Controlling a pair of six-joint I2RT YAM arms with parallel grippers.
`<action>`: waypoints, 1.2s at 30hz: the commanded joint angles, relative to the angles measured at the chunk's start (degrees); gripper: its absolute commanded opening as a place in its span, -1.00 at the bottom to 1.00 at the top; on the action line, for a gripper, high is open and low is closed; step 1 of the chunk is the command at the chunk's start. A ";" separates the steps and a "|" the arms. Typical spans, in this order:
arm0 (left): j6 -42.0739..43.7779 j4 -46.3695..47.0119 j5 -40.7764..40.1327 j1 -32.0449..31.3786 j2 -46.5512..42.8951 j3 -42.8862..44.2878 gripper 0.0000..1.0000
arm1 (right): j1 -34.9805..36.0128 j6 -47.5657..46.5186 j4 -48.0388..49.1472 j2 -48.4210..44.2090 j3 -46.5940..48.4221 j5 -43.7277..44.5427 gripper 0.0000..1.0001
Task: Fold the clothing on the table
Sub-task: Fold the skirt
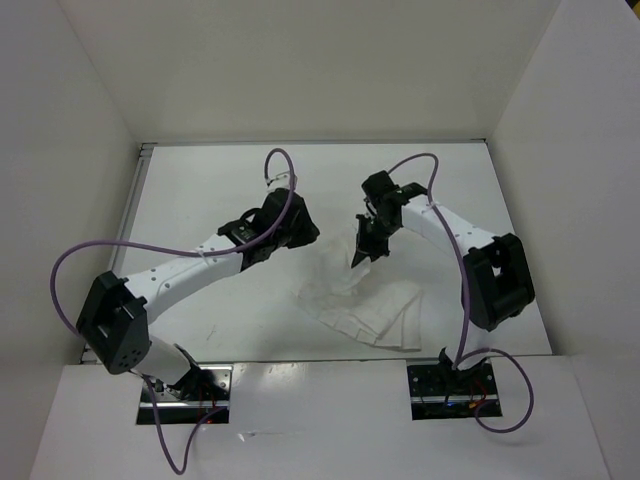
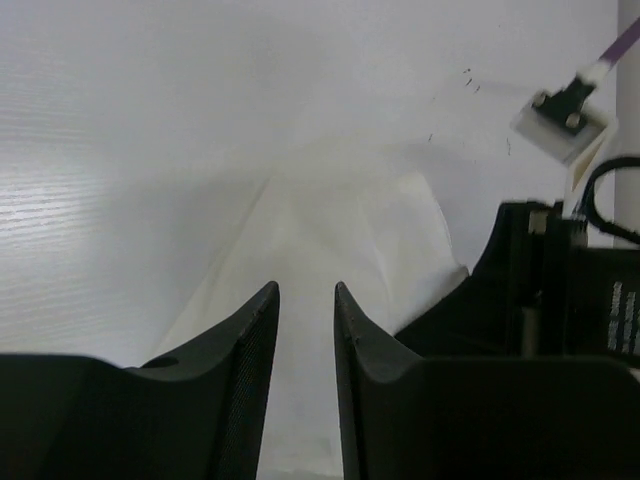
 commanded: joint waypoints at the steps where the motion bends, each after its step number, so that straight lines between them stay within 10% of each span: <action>1: 1.41 2.16 1.33 0.56 -1.59 0.71 -0.28 | 1.68 -1.62 -8.75 -4.89 -4.24 0.73 -1.00; 6: 2.64 2.69 4.74 1.09 2.19 2.98 -0.28 | 4.94 -0.48 -11.39 -9.10 -15.13 0.73 -0.96; 9: 3.26 2.69 6.95 1.09 4.65 3.69 -0.28 | 4.94 -0.47 -12.54 -11.13 -19.45 3.10 -0.20; 16: 7.56 3.82 14.77 1.62 6.06 5.89 -0.02 | 4.24 6.29 -21.85 -20.98 -3.56 11.87 0.20; 25: 10.28 4.44 19.33 1.62 6.06 5.36 -0.02 | 2.83 11.21 -21.51 -23.79 -16.64 13.56 -1.00; 36: 15.83 3.65 25.58 1.62 4.39 2.56 -0.02 | 4.15 9.90 -5.79 -5.09 -21.04 10.41 -1.00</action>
